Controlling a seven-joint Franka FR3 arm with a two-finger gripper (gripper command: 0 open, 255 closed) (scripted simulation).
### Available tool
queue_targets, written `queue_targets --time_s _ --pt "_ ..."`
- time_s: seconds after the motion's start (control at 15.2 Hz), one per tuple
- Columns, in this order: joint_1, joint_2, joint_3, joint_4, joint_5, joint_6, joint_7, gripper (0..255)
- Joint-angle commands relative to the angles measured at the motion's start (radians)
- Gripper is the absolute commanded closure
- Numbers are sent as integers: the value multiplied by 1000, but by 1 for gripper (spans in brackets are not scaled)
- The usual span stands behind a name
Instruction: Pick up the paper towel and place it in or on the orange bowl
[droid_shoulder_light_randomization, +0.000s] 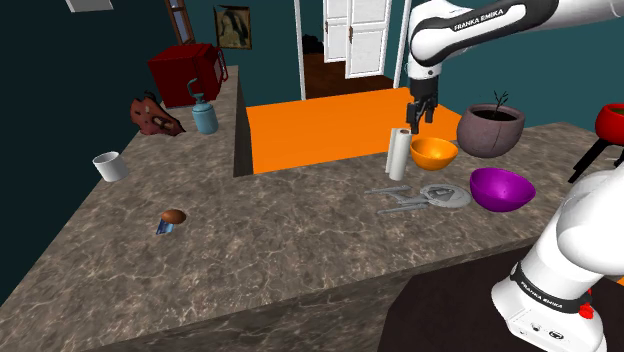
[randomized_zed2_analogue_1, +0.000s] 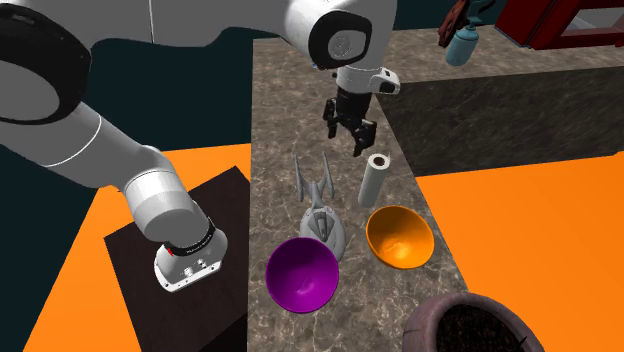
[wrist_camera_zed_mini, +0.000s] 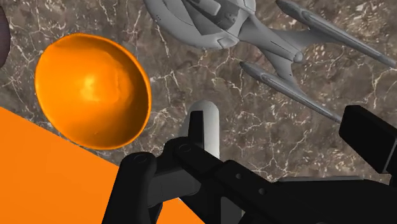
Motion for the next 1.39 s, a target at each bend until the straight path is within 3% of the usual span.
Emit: queue_targets --time_s 0.0,0.4,0.92,1.32 --pt "-4 79 -15 50 3 27 -24 0" --pt "-31 315 -50 226 27 76 -107 0" --pt "-39 336 -55 146 27 176 -108 0" --pt "-39 336 -55 146 27 176 -108 0"
